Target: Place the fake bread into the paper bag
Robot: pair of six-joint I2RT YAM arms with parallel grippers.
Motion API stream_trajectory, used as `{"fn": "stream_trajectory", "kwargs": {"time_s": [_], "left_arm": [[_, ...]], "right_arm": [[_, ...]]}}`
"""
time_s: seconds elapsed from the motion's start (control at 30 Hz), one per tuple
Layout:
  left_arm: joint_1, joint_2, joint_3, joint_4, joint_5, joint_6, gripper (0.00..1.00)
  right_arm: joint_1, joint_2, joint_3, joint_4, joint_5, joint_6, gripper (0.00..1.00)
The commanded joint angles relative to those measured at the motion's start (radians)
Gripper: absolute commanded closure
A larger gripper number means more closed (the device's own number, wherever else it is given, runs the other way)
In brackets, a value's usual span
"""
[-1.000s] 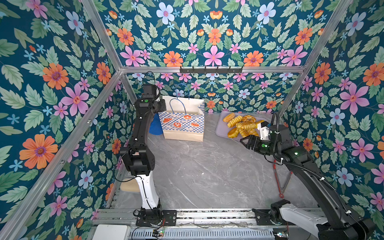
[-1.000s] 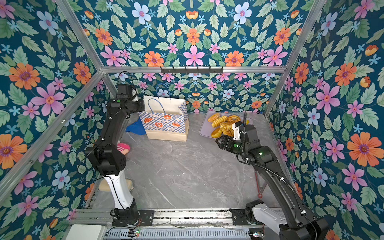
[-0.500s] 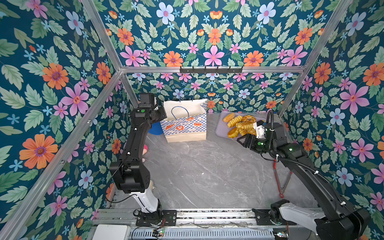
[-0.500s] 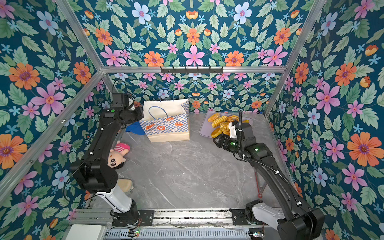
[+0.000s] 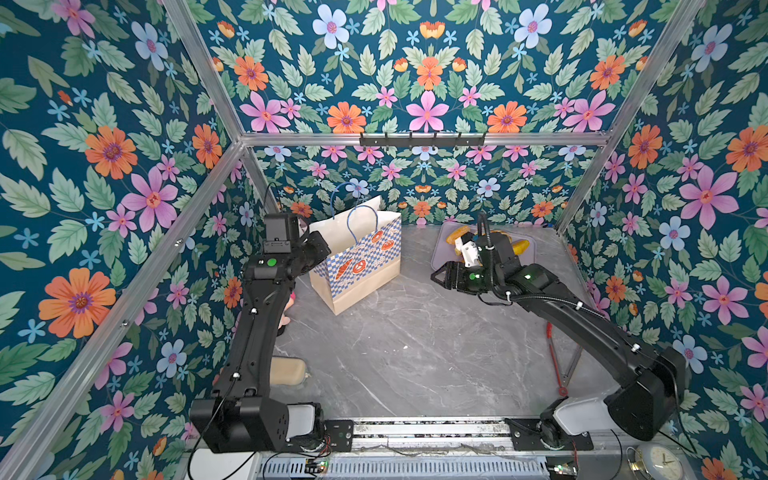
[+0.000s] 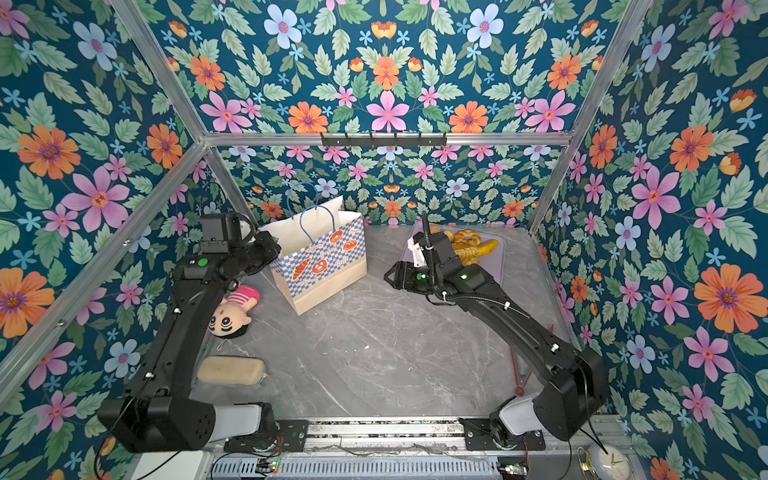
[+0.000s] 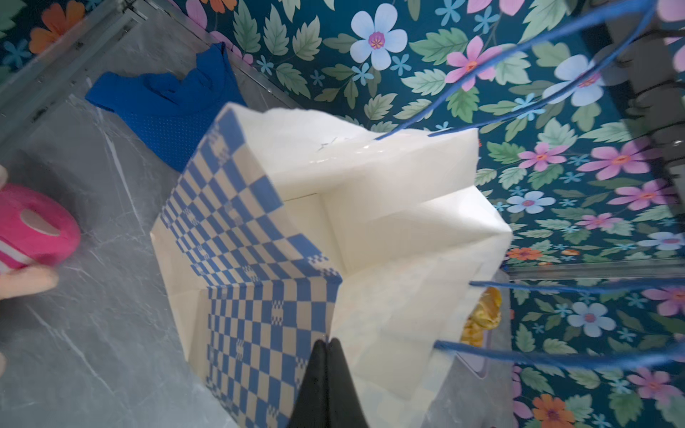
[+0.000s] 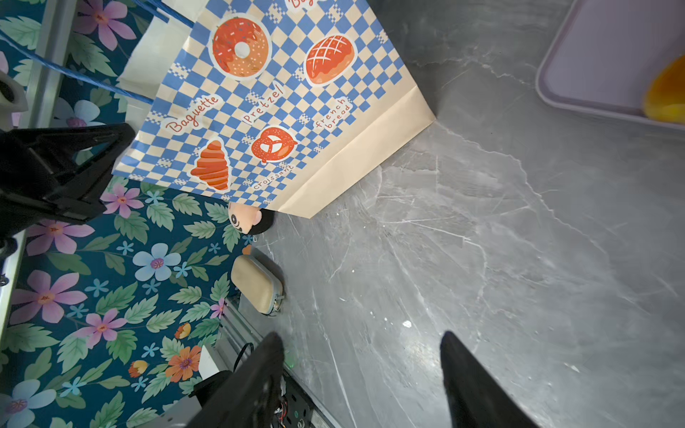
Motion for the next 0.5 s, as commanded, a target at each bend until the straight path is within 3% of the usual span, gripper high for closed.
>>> {"fn": "stream_trajectory", "kwargs": {"time_s": [0.0,0.17,0.47], "left_arm": [[-0.006,-0.081,-0.091,0.068,0.047,-0.121,1.0],[-0.017,-0.215,-0.213,0.114,0.062,-0.22,1.0],[-0.084,-0.375,-0.298,0.158,0.054,-0.381,1.0]], "right_arm": [[0.01,0.058,0.04,0.023,0.004,0.022,0.34],[0.015,0.138,0.091,0.022,-0.018,0.027,0.35],[0.021,0.258,0.188,-0.013,-0.012,0.031,0.36]]}}
